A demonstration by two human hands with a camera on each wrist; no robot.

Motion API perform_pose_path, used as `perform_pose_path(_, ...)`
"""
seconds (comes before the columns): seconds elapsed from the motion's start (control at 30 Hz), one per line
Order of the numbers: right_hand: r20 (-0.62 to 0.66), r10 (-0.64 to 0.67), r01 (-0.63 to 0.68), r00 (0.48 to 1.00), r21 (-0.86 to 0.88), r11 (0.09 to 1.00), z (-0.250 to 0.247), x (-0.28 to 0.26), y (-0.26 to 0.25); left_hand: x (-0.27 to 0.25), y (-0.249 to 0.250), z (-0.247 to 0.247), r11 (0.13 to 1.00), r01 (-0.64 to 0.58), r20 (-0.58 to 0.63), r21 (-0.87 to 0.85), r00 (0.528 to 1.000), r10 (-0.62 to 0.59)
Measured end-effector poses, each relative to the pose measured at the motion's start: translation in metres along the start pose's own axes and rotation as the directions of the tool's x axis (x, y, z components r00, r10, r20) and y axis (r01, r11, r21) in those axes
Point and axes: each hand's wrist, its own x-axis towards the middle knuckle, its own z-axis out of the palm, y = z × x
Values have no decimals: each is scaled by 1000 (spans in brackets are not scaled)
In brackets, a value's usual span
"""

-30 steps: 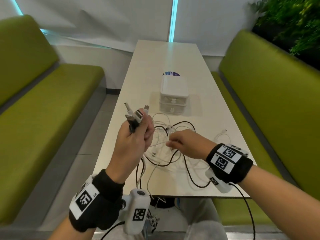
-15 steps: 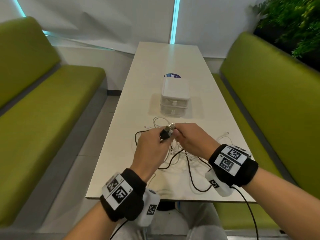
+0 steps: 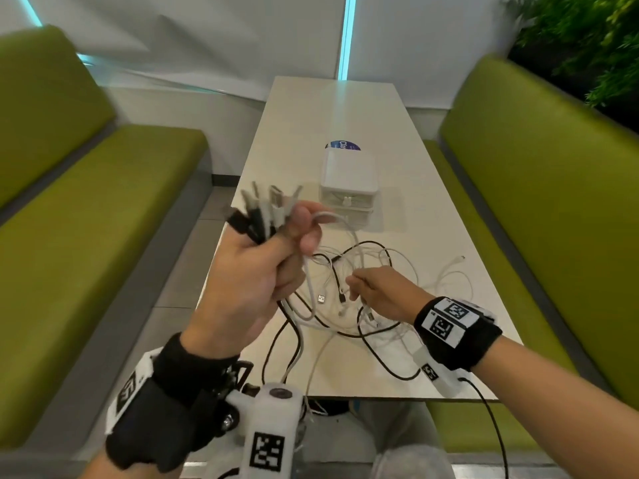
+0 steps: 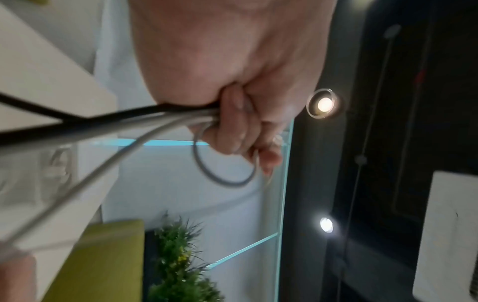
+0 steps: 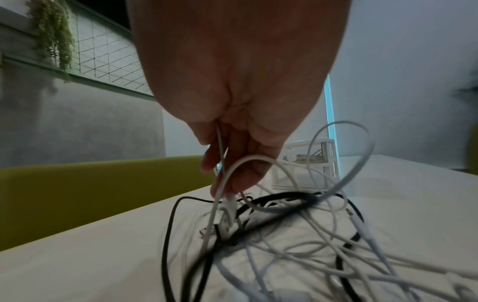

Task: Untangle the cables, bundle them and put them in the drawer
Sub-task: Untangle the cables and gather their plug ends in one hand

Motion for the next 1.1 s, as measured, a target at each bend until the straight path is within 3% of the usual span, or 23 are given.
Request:
perform_pose_path(0.07, -27, -25, 25, 999, 19, 1000, 0, 2, -3, -1, -2, 4, 976, 17, 47, 215, 999, -28)
perform_pose_path(0.17, -76, -75, 76, 994, 6, 997, -2, 5, -7, 7, -34, -4, 851, 110, -63, 514, 994, -91)
perform_pose_path(0.27, -120, -111, 122, 987, 90, 988, -4, 6, -11, 13, -74, -21, 685, 209, -172, 698, 977, -123)
perform_pose_path(0.33, -113, -100, 113, 989, 117, 987, -8, 4, -14, 15, -95, -26, 638, 195, -180, 745, 980, -90)
perform_pose_path(0.43, -66, -66, 78, 996, 213, 974, -17, -1, -19, 12, -108, -19, 676, 58, -105, 735, 994, 30)
perform_pose_path(0.5, -21, -5, 12, 1000, 349, 937, -20, -3, -23, 10, -110, -15, 646, -57, -34, 762, 991, 128)
perform_pose_path(0.57, 16, 30, -33, 999, 432, 901, -19, -3, -22, 11, -112, -11, 631, -138, 66, 763, 988, 136)
perform_pose_path(0.7, 36, -107, 100, 994, 144, 984, -19, -4, -19, 12, -115, -8, 675, -259, 157, 691, 965, 210)
perform_pose_path(0.8, 27, -157, 155, 987, 68, 986, -19, -5, -16, 13, -115, -10, 778, -250, 141, 577, 968, 207)
perform_pose_path(0.93, -2, -147, 146, 989, 119, 982, -19, -4, -15, 12, -116, -10, 668, -223, 113, 710, 972, 204)
perform_pose_path(1.03, -19, -95, 97, 995, 139, 986, -19, -4, -14, 10, -111, -8, 678, -128, 55, 724, 990, 128)
perform_pose_path(1.1, -19, -72, 74, 997, 126, 989, -18, -1, -14, 11, -109, -11, 737, -46, 23, 675, 999, 42)
